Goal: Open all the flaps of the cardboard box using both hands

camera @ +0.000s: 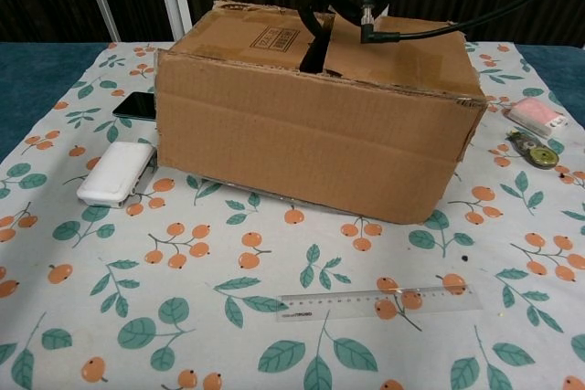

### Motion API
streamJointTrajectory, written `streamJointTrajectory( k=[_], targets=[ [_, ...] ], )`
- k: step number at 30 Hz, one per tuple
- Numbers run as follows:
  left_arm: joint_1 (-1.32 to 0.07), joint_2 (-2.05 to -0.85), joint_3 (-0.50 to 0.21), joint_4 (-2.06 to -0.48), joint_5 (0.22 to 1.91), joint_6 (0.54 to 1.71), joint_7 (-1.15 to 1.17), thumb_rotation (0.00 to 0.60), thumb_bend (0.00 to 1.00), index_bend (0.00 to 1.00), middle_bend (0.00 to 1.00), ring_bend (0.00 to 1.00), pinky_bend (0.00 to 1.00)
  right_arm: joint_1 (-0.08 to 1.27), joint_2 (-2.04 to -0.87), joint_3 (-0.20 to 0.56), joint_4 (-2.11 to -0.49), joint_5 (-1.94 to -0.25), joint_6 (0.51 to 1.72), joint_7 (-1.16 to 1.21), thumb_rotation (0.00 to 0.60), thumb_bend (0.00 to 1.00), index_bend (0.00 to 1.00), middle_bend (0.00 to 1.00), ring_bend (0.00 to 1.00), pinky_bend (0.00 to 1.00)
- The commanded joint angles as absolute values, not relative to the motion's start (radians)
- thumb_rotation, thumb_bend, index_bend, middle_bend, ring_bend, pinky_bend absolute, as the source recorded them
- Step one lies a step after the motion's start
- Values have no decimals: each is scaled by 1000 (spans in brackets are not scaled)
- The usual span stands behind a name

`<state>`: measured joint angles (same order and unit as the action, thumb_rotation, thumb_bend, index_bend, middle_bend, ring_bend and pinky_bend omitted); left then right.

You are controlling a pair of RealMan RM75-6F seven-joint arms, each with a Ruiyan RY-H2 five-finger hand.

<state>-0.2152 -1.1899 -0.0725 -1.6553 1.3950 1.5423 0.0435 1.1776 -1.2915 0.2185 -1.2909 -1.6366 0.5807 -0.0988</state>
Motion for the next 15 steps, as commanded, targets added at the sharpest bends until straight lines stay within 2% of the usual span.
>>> streamJointTrajectory(
  k=[1, 15],
  targets=[
    [-214, -1192, -76, -1653, 1396, 1539, 45, 600, 147, 0, 0, 0, 31, 1187, -1305, 210, -1280, -1631, 583, -106, 600, 1000, 431, 299, 286, 311],
    [-205, -1204, -99, -1629, 1379, 1512, 29, 600, 146, 0, 0, 0, 32, 1221, -1347, 166, -1241, -1632, 598, -120, 600, 1000, 438, 275, 267, 287]
  ],
)
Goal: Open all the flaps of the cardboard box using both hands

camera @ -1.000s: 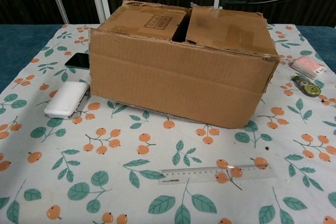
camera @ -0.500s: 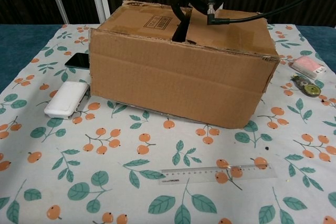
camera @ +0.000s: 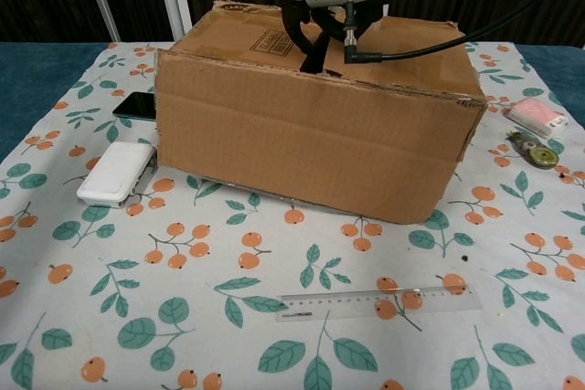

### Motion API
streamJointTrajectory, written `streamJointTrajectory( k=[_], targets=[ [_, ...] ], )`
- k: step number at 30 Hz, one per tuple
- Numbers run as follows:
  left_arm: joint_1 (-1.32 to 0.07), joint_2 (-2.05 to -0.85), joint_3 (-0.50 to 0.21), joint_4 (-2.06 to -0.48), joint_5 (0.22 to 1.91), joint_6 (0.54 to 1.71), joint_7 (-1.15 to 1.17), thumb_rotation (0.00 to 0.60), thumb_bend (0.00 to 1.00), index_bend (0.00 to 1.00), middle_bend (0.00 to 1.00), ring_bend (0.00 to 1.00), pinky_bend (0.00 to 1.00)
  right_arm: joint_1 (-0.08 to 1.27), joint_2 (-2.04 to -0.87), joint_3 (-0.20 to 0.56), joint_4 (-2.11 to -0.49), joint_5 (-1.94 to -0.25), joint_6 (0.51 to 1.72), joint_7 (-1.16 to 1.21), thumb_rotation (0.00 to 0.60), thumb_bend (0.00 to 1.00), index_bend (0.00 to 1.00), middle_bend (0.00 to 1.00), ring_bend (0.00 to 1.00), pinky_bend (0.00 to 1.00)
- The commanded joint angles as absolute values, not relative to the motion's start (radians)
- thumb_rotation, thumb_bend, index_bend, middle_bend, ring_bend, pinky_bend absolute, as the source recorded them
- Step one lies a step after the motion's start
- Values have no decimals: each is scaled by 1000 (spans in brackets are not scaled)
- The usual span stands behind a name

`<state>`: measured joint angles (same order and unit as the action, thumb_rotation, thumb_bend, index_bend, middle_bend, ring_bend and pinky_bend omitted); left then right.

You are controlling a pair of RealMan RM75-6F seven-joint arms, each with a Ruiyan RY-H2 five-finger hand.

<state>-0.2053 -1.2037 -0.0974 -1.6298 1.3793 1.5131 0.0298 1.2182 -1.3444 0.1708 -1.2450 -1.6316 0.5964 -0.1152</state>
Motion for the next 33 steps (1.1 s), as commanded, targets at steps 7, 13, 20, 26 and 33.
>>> streamJointTrajectory(
  k=[7, 13, 20, 26, 33],
  targets=[
    [-201, -1203, -107, -1632, 1376, 1504, 21, 600, 146, 0, 0, 0, 32, 1225, -1338, 139, -1228, -1651, 610, -168, 600, 1000, 486, 271, 263, 287],
    [-198, -1201, -109, -1640, 1380, 1497, 21, 600, 146, 0, 0, 0, 32, 1221, -1314, 129, -1242, -1645, 619, -201, 600, 1000, 536, 264, 256, 287],
    [-194, -1196, -114, -1653, 1378, 1489, 13, 600, 147, 0, 0, 0, 32, 1226, -1280, 123, -1268, -1640, 616, -249, 600, 1000, 583, 262, 256, 286],
    [-191, -1195, -118, -1657, 1379, 1485, 11, 600, 146, 0, 0, 0, 33, 1226, -1251, 119, -1292, -1637, 617, -293, 600, 1000, 598, 260, 255, 276],
    [-189, -1193, -121, -1661, 1377, 1477, 8, 600, 147, 0, 0, 0, 33, 1232, -1213, 131, -1323, -1625, 620, -330, 600, 1000, 600, 259, 255, 275]
  ],
)
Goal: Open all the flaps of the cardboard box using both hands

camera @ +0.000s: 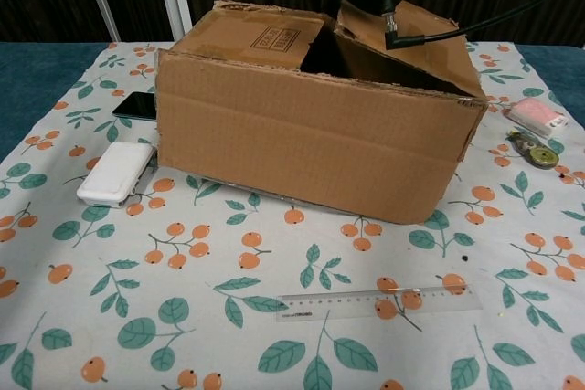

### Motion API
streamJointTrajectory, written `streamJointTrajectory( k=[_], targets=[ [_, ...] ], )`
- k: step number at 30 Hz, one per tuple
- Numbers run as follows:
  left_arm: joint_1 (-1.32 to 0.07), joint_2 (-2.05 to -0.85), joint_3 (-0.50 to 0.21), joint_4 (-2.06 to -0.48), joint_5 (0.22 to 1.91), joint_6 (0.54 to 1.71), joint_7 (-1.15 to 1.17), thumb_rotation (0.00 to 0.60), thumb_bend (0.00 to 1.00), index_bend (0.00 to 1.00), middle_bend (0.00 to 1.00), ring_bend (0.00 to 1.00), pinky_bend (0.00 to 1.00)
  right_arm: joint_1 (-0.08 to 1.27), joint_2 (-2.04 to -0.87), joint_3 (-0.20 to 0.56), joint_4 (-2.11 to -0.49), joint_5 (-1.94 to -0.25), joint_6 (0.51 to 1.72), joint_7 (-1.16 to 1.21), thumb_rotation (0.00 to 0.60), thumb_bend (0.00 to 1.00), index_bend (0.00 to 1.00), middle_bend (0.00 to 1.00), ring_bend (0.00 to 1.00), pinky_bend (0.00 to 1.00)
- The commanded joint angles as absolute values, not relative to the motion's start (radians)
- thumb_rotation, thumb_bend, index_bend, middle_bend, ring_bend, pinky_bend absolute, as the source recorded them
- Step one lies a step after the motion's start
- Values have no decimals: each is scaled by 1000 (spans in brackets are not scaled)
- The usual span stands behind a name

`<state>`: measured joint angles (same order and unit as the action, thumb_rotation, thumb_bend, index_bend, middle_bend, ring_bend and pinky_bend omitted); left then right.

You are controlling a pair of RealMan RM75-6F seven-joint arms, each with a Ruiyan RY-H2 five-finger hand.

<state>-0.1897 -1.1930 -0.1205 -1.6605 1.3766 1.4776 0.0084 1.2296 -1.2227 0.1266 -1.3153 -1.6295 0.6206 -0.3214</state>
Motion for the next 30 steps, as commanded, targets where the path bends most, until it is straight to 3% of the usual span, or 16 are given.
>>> streamJointTrajectory(
  k=[1, 30],
  targets=[
    [-189, -1193, -121, -1661, 1377, 1477, 9, 600, 147, 0, 0, 0, 33, 1233, -1206, 133, -1328, -1623, 619, -336, 600, 1000, 600, 258, 255, 275],
    [-180, -1188, -129, -1679, 1385, 1470, -1, 600, 147, 0, 0, 0, 33, 1247, -1051, 167, -1466, -1547, 573, -463, 600, 1000, 600, 240, 254, 275]
  ],
)
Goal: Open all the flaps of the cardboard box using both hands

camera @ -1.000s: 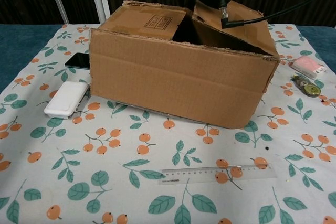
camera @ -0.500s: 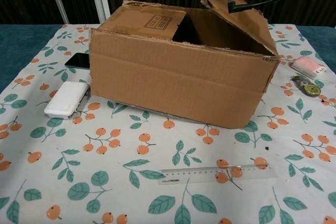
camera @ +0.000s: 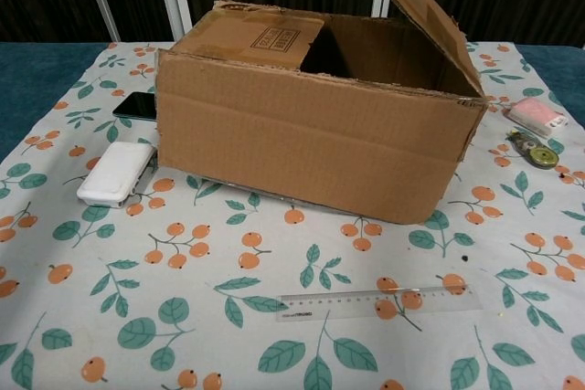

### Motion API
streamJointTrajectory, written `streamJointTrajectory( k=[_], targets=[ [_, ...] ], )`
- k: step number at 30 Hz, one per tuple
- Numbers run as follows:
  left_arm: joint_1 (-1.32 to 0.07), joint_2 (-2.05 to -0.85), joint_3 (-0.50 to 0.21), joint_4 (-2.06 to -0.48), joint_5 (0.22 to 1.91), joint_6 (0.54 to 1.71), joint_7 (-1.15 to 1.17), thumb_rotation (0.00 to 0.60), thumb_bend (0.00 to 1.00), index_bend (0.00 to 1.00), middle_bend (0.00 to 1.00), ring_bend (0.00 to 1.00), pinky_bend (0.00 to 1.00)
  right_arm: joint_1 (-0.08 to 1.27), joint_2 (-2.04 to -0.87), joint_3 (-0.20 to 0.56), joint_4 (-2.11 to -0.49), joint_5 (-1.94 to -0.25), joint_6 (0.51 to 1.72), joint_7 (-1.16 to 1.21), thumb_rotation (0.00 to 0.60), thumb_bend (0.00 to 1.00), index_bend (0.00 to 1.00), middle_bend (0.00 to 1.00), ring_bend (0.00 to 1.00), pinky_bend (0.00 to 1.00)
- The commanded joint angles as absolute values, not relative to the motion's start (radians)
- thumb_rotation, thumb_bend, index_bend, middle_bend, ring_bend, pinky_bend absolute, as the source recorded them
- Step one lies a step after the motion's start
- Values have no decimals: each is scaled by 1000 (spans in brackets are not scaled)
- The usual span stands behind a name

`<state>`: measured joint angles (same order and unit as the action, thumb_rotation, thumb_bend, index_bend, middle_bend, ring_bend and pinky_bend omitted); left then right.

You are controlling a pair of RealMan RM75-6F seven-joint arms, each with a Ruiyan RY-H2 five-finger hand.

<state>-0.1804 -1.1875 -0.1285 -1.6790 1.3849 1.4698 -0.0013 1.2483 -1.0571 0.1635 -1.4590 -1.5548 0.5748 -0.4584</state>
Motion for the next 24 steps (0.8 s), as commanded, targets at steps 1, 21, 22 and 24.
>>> streamJointTrajectory(
  k=[1, 21, 22, 24],
  targets=[
    [-180, -1188, -129, -1678, 1386, 1470, -1, 600, 146, 0, 0, 0, 33, 1246, -1046, 168, -1472, -1542, 572, -466, 600, 1000, 600, 240, 254, 274],
    [-178, -1192, -129, -1680, 1391, 1465, 4, 600, 146, 0, 0, 0, 30, 1238, -981, 181, -1526, -1471, 554, -549, 600, 1000, 600, 232, 254, 274],
    [-178, -1192, -130, -1681, 1390, 1465, 4, 600, 146, 0, 0, 0, 30, 1237, -978, 181, -1528, -1467, 554, -552, 600, 1000, 600, 231, 254, 274],
    [-178, -1193, -131, -1680, 1389, 1466, 5, 600, 147, 0, 0, 0, 30, 1235, -970, 184, -1533, -1456, 554, -559, 600, 1000, 600, 230, 254, 274]
  ],
)
